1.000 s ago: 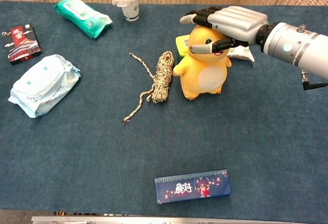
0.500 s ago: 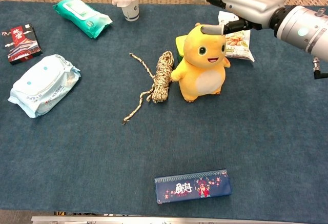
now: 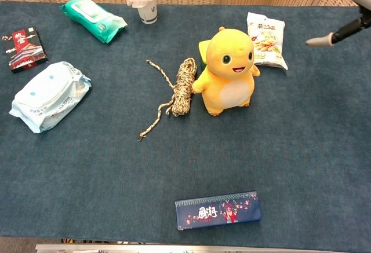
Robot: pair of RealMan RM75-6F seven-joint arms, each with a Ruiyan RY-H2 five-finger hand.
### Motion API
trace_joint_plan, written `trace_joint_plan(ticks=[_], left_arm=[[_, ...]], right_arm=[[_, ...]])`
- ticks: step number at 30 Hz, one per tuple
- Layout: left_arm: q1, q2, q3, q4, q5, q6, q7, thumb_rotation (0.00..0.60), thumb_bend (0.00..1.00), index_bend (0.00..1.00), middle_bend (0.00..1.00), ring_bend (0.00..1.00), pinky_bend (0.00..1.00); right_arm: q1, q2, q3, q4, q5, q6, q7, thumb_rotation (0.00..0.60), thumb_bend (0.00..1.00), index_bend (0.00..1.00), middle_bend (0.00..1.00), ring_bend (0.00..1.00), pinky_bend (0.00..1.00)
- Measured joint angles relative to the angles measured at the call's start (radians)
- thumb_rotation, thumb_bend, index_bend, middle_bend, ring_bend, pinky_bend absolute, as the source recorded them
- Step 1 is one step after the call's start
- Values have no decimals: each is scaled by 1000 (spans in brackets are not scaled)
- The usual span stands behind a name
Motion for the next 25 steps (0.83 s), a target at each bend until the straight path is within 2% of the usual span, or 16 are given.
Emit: trace_joint_plan(ticks=[2, 10, 18, 25], left_arm=[[-5, -1, -2, -2, 1, -3, 5, 411, 27, 155, 67, 7, 0], [-21, -8, -8, -13, 7, -11, 24, 417, 27, 155, 67, 7, 0], [-25, -4, -8, -34, 11, -9, 33, 416, 27, 155, 67, 7, 0], [-28, -1, 0, -40, 15, -17, 44, 420, 27, 155, 67, 7, 0]], right_arm=[[-41, 18, -16, -14, 13, 34, -17, 366, 0, 0, 45, 0, 0], [-182, 52, -50, -32, 29, 178, -2, 364, 0, 0, 45, 0, 0], [-308, 49, -77, -30, -46, 331, 53, 365, 0, 0, 45, 0, 0], [-359, 43, -76, -34, -89, 381, 72, 363, 0, 0, 45, 0, 0]])
